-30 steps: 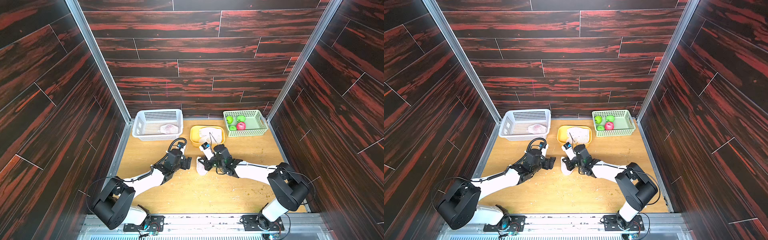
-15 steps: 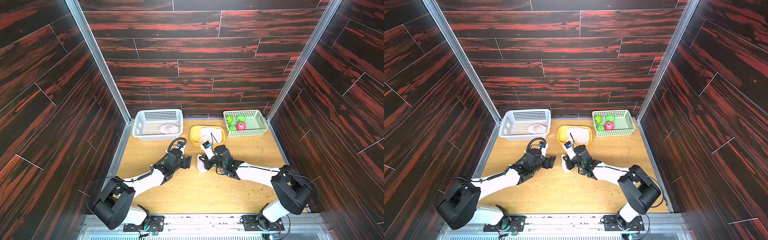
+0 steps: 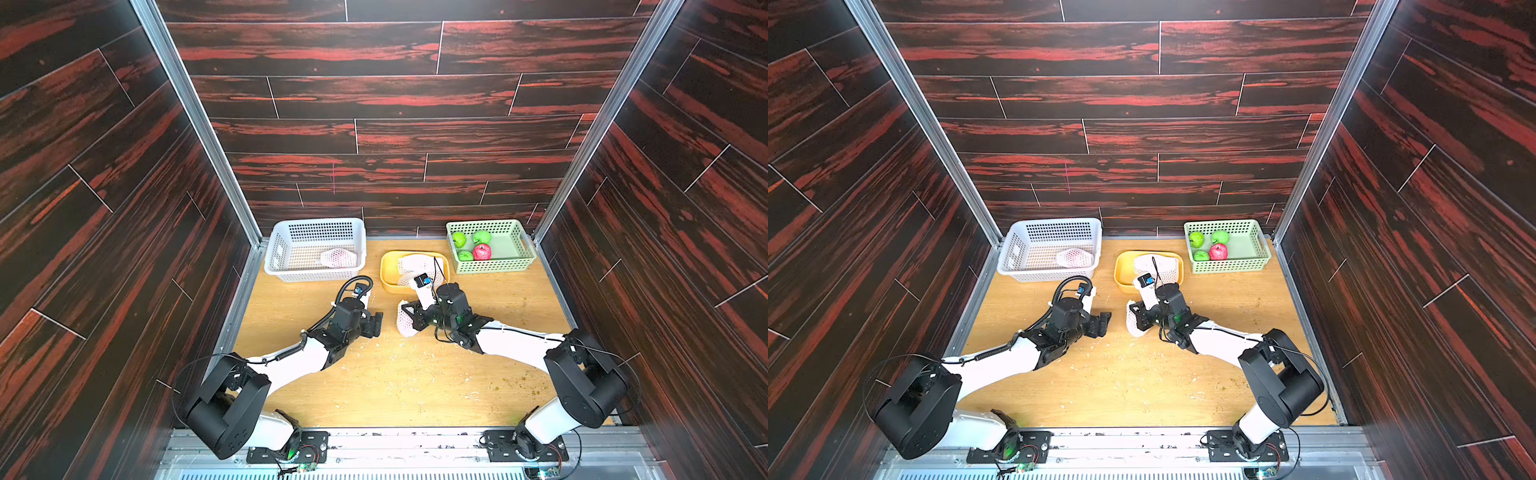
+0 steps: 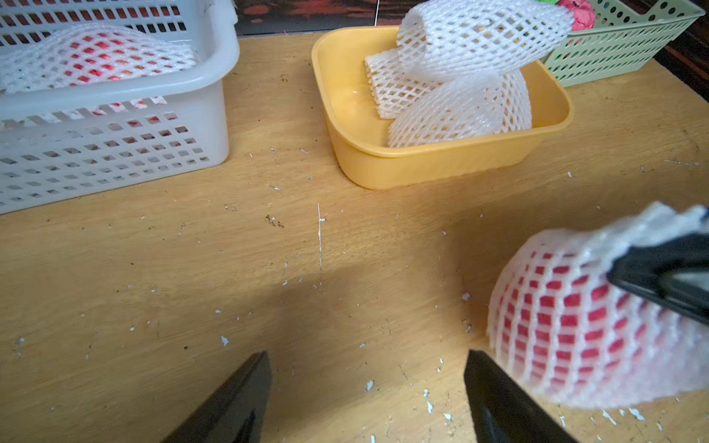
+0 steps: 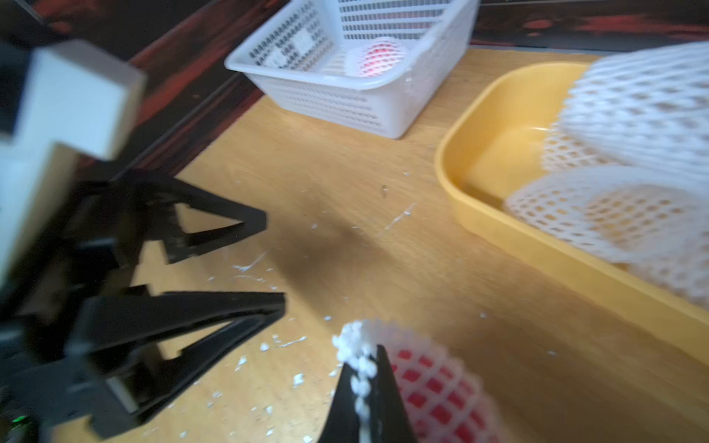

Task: Remove foam nets from apples
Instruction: Remove the foam net from the apple.

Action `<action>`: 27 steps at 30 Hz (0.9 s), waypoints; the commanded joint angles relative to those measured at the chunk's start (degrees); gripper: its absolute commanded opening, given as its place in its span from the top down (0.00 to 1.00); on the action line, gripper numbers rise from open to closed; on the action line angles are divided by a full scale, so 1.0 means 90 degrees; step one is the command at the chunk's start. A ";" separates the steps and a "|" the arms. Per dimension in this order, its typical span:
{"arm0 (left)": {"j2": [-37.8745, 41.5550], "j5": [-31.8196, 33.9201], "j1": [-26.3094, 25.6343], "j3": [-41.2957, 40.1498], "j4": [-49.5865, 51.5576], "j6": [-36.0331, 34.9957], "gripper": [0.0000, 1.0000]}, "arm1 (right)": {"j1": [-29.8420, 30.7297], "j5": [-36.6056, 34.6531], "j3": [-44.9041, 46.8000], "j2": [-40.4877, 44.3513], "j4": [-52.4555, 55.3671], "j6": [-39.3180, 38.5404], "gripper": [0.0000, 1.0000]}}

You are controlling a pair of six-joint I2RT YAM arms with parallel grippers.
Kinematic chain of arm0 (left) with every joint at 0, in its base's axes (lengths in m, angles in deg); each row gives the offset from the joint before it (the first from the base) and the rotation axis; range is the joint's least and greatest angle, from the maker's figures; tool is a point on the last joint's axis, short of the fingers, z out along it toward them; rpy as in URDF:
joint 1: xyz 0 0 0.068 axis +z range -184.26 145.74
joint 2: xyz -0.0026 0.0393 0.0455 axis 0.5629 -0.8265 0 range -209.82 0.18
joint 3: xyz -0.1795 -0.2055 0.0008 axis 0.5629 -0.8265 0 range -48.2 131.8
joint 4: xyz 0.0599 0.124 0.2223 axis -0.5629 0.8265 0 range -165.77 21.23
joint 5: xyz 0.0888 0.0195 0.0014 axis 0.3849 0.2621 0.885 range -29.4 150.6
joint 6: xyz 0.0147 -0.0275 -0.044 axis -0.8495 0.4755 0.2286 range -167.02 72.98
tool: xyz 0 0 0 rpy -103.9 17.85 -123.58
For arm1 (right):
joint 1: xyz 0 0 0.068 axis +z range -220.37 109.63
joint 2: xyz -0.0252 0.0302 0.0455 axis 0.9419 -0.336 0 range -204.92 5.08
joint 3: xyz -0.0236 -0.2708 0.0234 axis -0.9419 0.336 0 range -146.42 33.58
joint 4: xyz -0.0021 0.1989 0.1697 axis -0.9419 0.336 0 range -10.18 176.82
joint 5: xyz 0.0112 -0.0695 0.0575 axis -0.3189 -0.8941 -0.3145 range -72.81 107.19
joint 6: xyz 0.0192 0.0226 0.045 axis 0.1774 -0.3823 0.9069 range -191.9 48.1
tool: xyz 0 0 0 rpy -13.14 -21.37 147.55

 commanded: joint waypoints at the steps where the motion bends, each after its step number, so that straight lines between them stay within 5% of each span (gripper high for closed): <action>1: 0.0252 -0.0011 0.0011 -0.0057 -0.0184 -0.0020 0.16 | -0.0006 0.0082 -0.0372 -0.0057 0.0522 0.0030 1.00; 2: 0.0249 -0.0003 0.0012 -0.0074 -0.0203 -0.0020 0.16 | -0.0463 0.1115 0.0044 0.0050 -0.0329 0.0720 1.00; 3: 0.0221 -0.0003 0.0014 -0.0094 -0.0244 -0.0012 0.16 | -0.0418 0.0858 0.0146 0.0153 -0.0456 0.0589 1.00; 5: 0.0166 -0.0030 0.0010 -0.0067 -0.0215 -0.0033 0.16 | 0.0644 -0.1681 -0.0325 -0.0039 0.0468 -0.1090 1.00; 6: 0.0157 -0.0022 0.0011 -0.0032 -0.0166 -0.0031 0.16 | 0.0632 -0.1638 -0.0418 -0.0160 0.0600 -0.0963 1.00; 8: 0.0115 -0.0020 0.0012 -0.0018 -0.0194 -0.0028 0.16 | -0.0486 0.1087 0.0162 -0.0088 -0.0470 0.0630 1.00; 9: 0.0089 -0.0041 0.0013 -0.0018 -0.0233 -0.0029 0.16 | -0.0338 0.0483 0.0180 -0.0012 -0.0394 0.0373 1.00; 11: 0.0067 -0.0080 0.0011 0.0061 -0.0143 -0.0053 0.16 | 0.0726 -0.1944 -0.0287 -0.0206 0.0398 -0.1166 1.00; 14: 0.0064 -0.0039 0.0011 0.0001 -0.0224 -0.0040 0.16 | -0.0371 0.0633 0.0311 -0.0009 -0.0666 0.0502 1.00; 16: 0.0002 -0.0035 0.0011 0.0022 -0.0261 -0.0057 0.16 | 0.0726 -0.1957 -0.0151 -0.0054 0.0188 -0.1233 1.00; 17: 0.0006 -0.0039 0.0013 0.0061 -0.0162 -0.0072 0.16 | 0.0831 -0.2179 -0.0316 -0.0155 0.0386 -0.1306 1.00; 19: 0.0006 -0.0013 0.0012 0.0018 -0.0205 -0.0028 0.16 | -0.0023 -0.0187 0.0055 0.0051 -0.0099 -0.0168 1.00; 21: -0.0010 -0.0041 0.0012 -0.0060 -0.0395 -0.0010 0.16 | 0.0259 -0.0930 -0.0019 0.0097 0.0065 -0.0587 1.00; 24: -0.0035 -0.0013 0.0016 -0.0020 -0.0309 -0.0005 0.16 | -0.0145 0.0025 -0.0025 0.0155 0.0034 -0.0036 1.00; 27: -0.0089 -0.0042 0.0012 -0.0009 -0.0357 -0.0011 0.16 | 0.0064 -0.0426 -0.0343 -0.0121 0.0506 -0.0482 1.00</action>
